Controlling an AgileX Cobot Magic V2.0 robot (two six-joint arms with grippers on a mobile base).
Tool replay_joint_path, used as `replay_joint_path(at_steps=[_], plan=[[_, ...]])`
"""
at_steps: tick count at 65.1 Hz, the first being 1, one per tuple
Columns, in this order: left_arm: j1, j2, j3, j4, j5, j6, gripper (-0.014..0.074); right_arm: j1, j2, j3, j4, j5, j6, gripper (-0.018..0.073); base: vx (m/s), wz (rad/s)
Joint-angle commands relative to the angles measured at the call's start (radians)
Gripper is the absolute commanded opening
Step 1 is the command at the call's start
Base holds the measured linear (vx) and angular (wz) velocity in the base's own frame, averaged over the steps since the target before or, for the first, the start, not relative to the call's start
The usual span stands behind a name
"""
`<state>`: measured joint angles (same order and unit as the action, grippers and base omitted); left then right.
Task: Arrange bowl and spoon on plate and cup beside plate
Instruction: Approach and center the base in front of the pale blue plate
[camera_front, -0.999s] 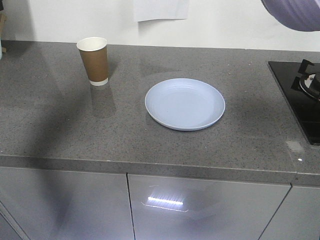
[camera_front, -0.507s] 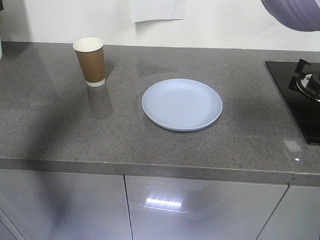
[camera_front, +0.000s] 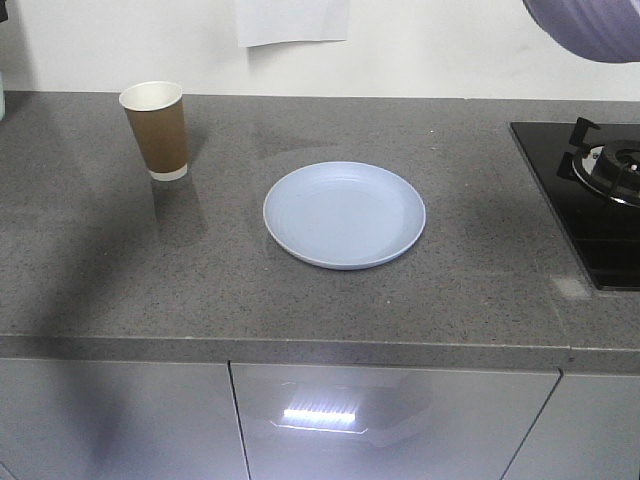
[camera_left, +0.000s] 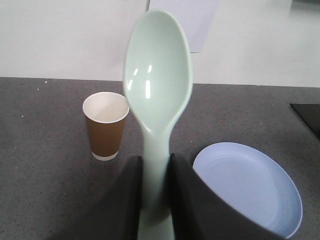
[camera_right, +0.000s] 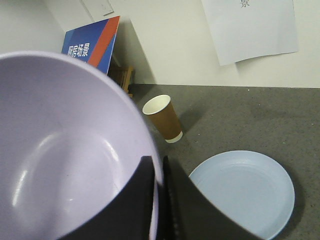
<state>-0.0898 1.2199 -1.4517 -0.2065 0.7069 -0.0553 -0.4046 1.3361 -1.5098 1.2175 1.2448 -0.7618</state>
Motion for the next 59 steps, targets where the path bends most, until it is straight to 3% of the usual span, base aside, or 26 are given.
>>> replay_joint_path(at_steps=[1, 59], plan=[[-0.002, -0.023, -0.027, -0.016, -0.067, -0.002, -0.0006, -0.005, -0.026, -0.03, 0.079, -0.013, -0.01, -0.0005, 0.03, -0.06], [-0.002, -0.023, -0.027, -0.016, -0.067, -0.002, -0.0006, -0.005, -0.026, -0.03, 0.079, -0.013, -0.01, -0.0005, 0.02, 0.0]])
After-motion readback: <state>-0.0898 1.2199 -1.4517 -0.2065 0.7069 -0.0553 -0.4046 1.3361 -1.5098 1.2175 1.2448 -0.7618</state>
